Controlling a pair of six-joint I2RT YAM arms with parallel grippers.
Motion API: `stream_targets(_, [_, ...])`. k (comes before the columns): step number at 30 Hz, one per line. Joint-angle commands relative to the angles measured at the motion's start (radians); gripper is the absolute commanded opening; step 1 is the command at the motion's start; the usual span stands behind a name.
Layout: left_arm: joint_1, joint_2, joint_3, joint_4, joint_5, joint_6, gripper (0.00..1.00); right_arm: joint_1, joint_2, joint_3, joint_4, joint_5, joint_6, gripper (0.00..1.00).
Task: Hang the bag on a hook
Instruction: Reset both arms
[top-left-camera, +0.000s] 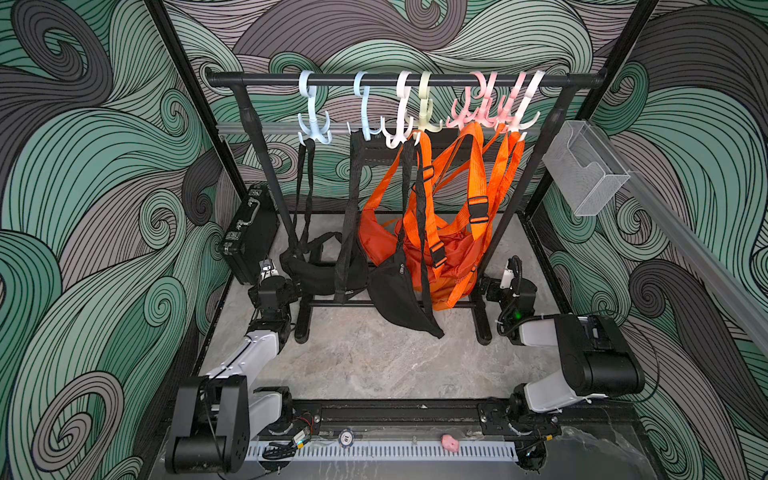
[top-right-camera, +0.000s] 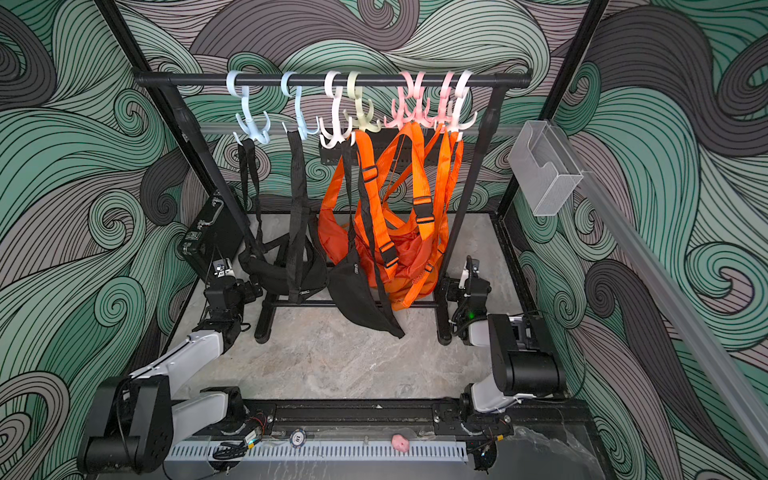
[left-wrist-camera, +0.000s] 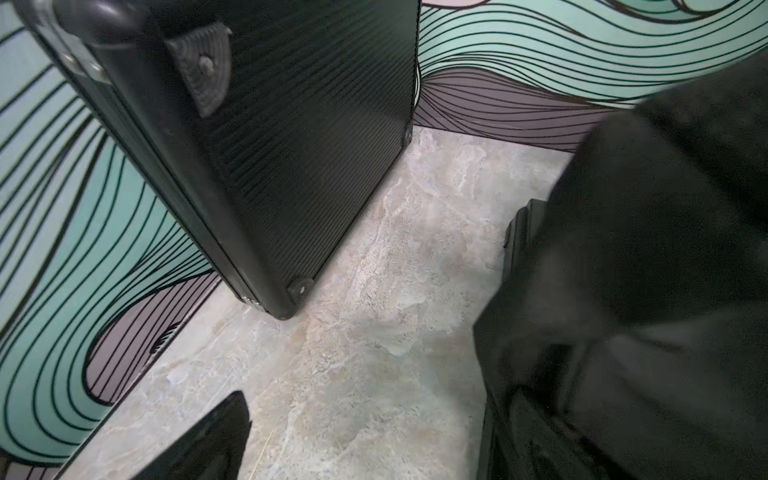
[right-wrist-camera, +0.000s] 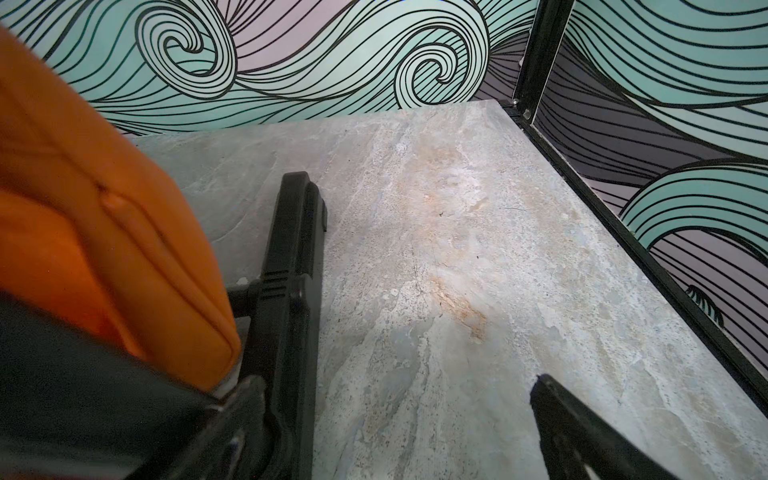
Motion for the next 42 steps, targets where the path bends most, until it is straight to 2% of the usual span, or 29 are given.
stream_targets(1, [0.015,0.08,0.018,0.138,0.049,-0.02,0.99,0.004,-0.009,0.012,0.005,-0.013,-0.015,0.99])
stream_targets(6, [0.029,0.216,-0.007,0.3,0.053,-0.03,0.99,0.004,-0.009,0.012,0.005,-0.013,-0.015,0.99])
stream_targets(9, [0.035,0.268,0.023,0.276,0.115,-0.013,0.98,0.004,-0.008,0.014,0.005,-0.013,-0.015,0.99])
stream_targets(12, [0.038,0.315,0.006,0.361,0.14,0.008,0.99,0.004,-0.008,0.013,0.003,-0.014,-0.015,0.99])
stream_targets(18, [0.035,0.33,0.077,0.233,0.155,0.01,0.99,0.004,-0.011,0.011,0.007,-0.014,-0.015,0.99])
stream_targets(22, [0.011,0.329,0.071,0.244,0.102,0.027,0.98,0.011,-0.01,0.014,0.002,0.001,-0.018,0.99])
stream_targets(42, [-0.014,0.322,0.062,0.258,0.04,0.024,0.99,0.013,-0.01,0.015,-0.001,0.002,-0.018,0.99])
